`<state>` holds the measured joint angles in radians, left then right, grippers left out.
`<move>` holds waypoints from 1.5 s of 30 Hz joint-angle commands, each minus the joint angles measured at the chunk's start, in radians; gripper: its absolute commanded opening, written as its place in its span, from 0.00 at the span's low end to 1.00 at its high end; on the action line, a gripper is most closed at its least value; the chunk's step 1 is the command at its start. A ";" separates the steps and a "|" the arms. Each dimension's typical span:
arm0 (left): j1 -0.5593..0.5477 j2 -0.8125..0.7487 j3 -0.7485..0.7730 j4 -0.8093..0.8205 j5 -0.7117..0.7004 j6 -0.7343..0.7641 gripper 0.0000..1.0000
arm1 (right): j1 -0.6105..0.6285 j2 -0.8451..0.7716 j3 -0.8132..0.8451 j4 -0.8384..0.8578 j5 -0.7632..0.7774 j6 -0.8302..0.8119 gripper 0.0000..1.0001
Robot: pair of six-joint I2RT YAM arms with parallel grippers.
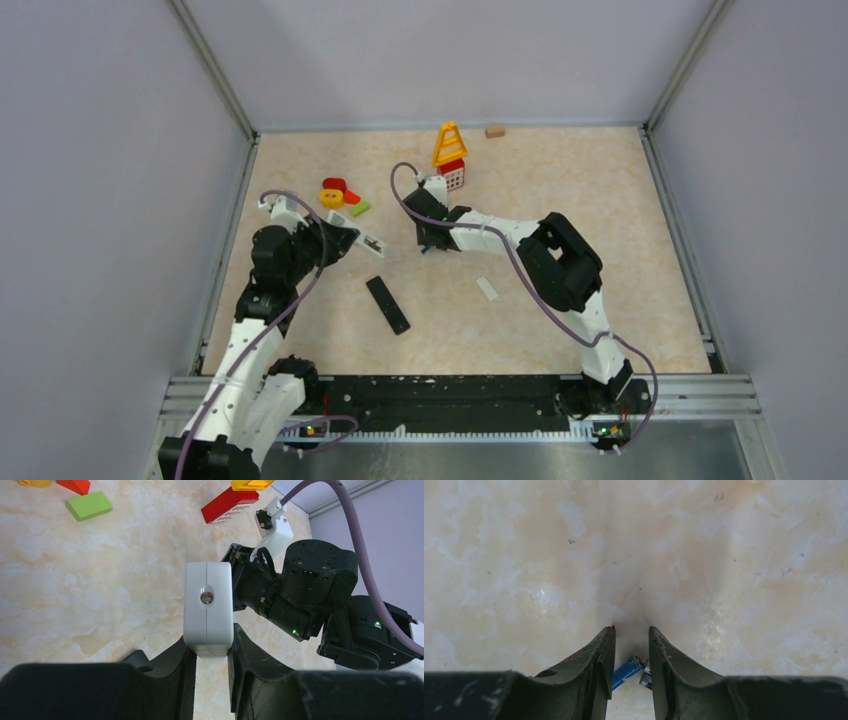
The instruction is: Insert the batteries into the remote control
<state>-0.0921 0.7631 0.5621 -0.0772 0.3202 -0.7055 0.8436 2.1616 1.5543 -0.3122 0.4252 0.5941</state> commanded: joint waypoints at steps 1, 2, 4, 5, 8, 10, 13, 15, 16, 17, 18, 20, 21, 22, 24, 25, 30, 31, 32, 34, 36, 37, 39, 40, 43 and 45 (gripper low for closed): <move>0.006 -0.019 0.007 0.030 -0.009 0.000 0.00 | 0.014 0.056 0.010 0.058 -0.072 -0.132 0.32; 0.006 -0.022 0.010 0.026 -0.011 0.002 0.00 | 0.014 0.054 0.007 0.069 -0.097 -0.157 0.32; 0.008 -0.026 0.013 0.019 -0.021 0.006 0.00 | 0.018 0.042 -0.006 0.093 -0.134 -0.197 0.32; 0.008 -0.028 0.012 0.016 -0.024 0.007 0.00 | 0.022 0.036 -0.011 0.103 -0.146 -0.211 0.31; 0.008 -0.032 0.011 0.013 -0.033 0.005 0.00 | 0.039 0.029 -0.008 0.092 -0.169 -0.232 0.27; 0.008 -0.034 0.010 0.013 -0.035 0.003 0.00 | 0.054 0.025 -0.013 0.082 -0.185 -0.235 0.25; 0.008 -0.036 0.008 0.011 -0.038 0.000 0.00 | 0.068 0.011 -0.046 0.081 -0.237 -0.229 0.20; 0.009 -0.040 0.009 0.008 -0.038 0.001 0.00 | 0.071 -0.009 -0.075 0.077 -0.262 -0.204 0.16; 0.009 -0.040 0.007 0.007 -0.038 0.001 0.00 | 0.071 -0.019 -0.091 0.075 -0.267 -0.196 0.15; 0.009 -0.041 0.008 0.007 -0.038 0.001 0.00 | 0.071 -0.031 -0.109 0.074 -0.263 -0.186 0.15; 0.009 -0.041 0.007 0.007 -0.037 -0.001 0.00 | 0.072 -0.041 -0.125 0.067 -0.251 -0.177 0.14; 0.011 -0.041 0.006 0.008 -0.034 -0.002 0.00 | 0.071 -0.060 -0.145 0.045 -0.209 -0.163 0.14; 0.011 -0.040 0.004 0.008 -0.034 -0.002 0.00 | 0.070 -0.066 -0.145 0.022 -0.193 -0.157 0.14; 0.011 -0.038 0.004 0.010 -0.033 -0.003 0.00 | 0.071 -0.071 -0.142 0.004 -0.175 -0.155 0.14; 0.011 -0.037 0.001 0.011 -0.031 -0.004 0.00 | 0.071 -0.076 -0.132 -0.028 -0.157 -0.146 0.14; 0.011 -0.038 0.000 0.013 -0.030 -0.004 0.00 | 0.071 -0.080 -0.125 -0.039 -0.155 -0.142 0.15; 0.012 -0.041 -0.001 0.014 -0.036 -0.004 0.00 | 0.070 -0.121 -0.104 -0.078 -0.167 -0.101 0.28; 0.012 -0.043 -0.001 0.012 -0.036 -0.003 0.00 | 0.071 -0.129 -0.101 -0.091 -0.159 -0.080 0.34; 0.012 -0.043 -0.001 0.012 -0.037 -0.002 0.00 | 0.071 -0.135 -0.100 -0.104 -0.149 -0.057 0.41; 0.012 -0.043 -0.001 0.011 -0.038 -0.002 0.00 | 0.071 -0.138 -0.093 -0.130 -0.137 -0.007 0.48; 0.012 -0.042 0.001 0.010 -0.038 -0.001 0.00 | 0.071 -0.133 -0.091 -0.147 -0.124 0.031 0.51; 0.012 -0.042 0.002 0.010 -0.038 0.001 0.00 | 0.071 -0.129 -0.091 -0.153 -0.117 0.042 0.51; 0.012 -0.043 0.004 0.006 -0.038 0.004 0.00 | 0.072 -0.128 -0.094 -0.154 -0.114 0.056 0.52; 0.012 -0.044 0.004 0.005 -0.038 0.005 0.00 | 0.071 -0.134 -0.105 -0.140 -0.115 0.058 0.51; 0.013 -0.045 0.004 0.001 -0.038 0.007 0.00 | 0.072 -0.163 -0.128 -0.123 -0.083 0.062 0.49; 0.014 -0.046 0.003 0.001 -0.038 0.009 0.00 | 0.071 -0.170 -0.121 -0.141 -0.053 0.057 0.47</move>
<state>-0.0856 0.7414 0.5621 -0.1017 0.2932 -0.7067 0.9031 2.0518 1.4410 -0.3943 0.3042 0.6258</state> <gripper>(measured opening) 0.291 0.483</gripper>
